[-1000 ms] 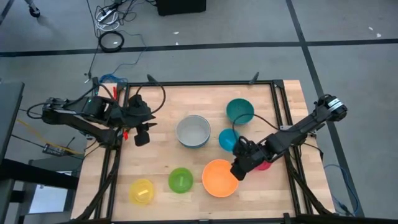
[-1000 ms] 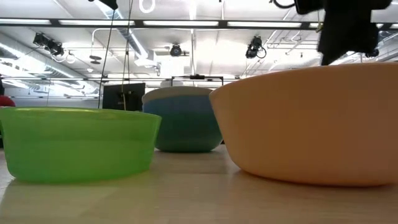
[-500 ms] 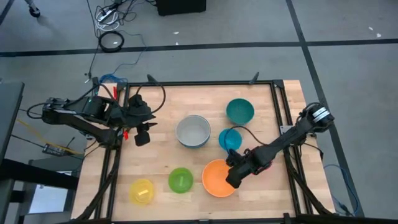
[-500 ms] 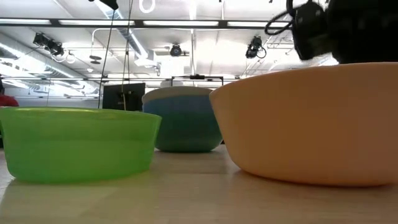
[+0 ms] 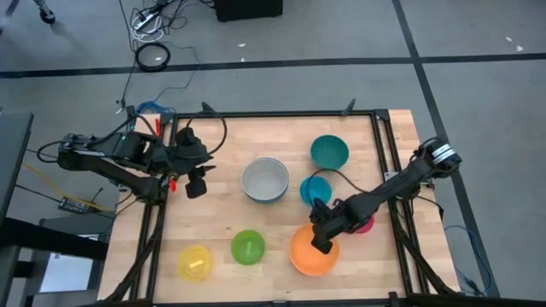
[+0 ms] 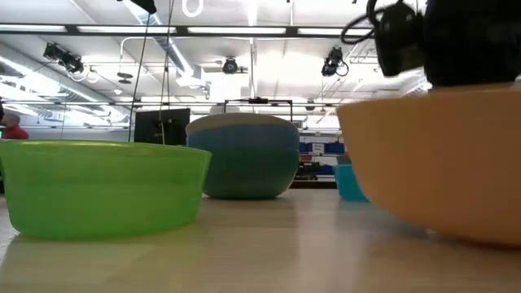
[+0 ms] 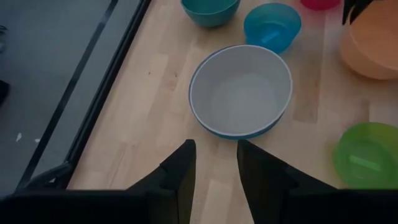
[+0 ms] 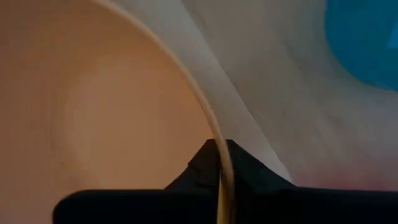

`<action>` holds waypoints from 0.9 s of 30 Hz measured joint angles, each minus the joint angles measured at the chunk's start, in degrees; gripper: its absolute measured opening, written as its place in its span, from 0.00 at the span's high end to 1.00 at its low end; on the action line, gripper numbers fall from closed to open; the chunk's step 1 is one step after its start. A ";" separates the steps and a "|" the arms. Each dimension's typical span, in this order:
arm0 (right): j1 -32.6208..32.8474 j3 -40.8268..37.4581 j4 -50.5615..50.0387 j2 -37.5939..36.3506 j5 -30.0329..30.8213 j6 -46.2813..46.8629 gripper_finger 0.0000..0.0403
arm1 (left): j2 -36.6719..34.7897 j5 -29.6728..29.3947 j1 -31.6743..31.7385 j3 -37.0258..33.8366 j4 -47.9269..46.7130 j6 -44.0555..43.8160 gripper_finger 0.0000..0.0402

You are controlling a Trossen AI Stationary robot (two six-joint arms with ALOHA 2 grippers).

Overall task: Nest bowls inside each other
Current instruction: Stack the orange bowl on top of the gray bowl

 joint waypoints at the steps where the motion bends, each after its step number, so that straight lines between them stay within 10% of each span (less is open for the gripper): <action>1: -0.30 -0.01 -0.33 -1.41 0.11 -0.80 0.99 | 0.00 -0.13 0.02 0.00 0.00 0.03 0.68; 13: -19.69 6.48 18.59 -7.61 9.21 -27.62 1.00 | 0.02 -3.89 0.02 0.00 0.29 1.81 0.68; 27: -38.24 16.07 23.75 10.72 -13.20 -34.51 0.99 | 0.02 -3.77 0.02 0.00 -0.05 1.25 0.68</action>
